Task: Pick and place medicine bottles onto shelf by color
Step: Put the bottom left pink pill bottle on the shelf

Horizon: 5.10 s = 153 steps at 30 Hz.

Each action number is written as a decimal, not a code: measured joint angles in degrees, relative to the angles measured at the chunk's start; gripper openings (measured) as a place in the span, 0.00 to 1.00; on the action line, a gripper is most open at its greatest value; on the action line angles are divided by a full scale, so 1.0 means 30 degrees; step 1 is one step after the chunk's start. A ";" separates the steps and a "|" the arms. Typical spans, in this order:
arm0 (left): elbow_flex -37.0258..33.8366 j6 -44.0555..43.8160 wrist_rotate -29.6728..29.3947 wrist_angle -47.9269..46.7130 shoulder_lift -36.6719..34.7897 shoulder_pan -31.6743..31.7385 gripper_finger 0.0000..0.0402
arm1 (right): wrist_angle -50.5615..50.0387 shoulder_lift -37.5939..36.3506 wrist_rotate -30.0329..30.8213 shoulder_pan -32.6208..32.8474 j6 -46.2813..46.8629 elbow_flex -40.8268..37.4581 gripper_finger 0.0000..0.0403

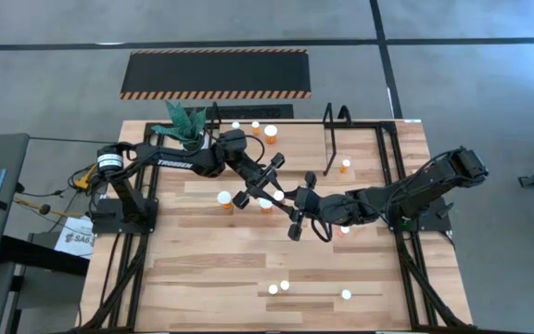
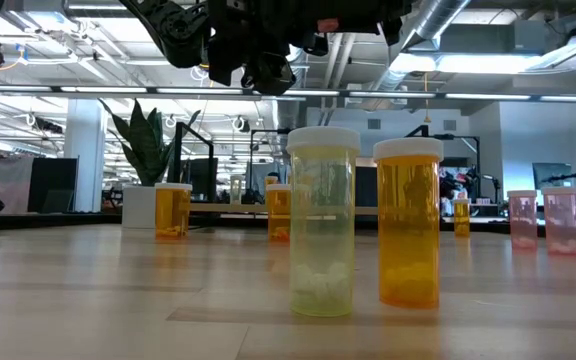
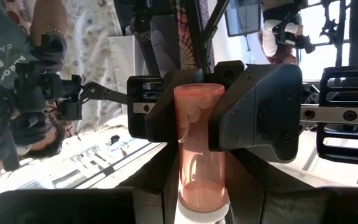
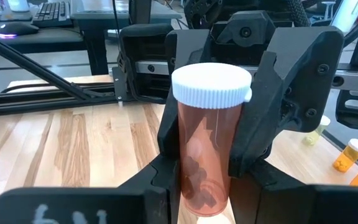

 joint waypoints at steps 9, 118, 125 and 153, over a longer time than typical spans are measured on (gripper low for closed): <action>0.0007 0.0095 0.0693 0.0095 0.0000 0.0037 0.23 | 0.0074 0.0000 -0.0084 -0.0003 0.0060 0.0029 0.29; -0.0007 0.5951 0.3931 -0.0692 0.0044 0.2176 0.60 | -0.5417 -0.4286 -0.0093 0.0800 0.1778 0.0015 0.29; -0.0007 1.6504 0.8561 -0.0926 0.0037 0.2157 0.60 | -0.5569 -0.4911 -0.0017 0.1301 0.1632 0.0015 0.29; 0.1192 3.1000 -1.8339 -0.8807 0.0979 0.1370 0.60 | -0.5656 -0.4714 0.0034 0.1280 0.1686 0.0000 0.29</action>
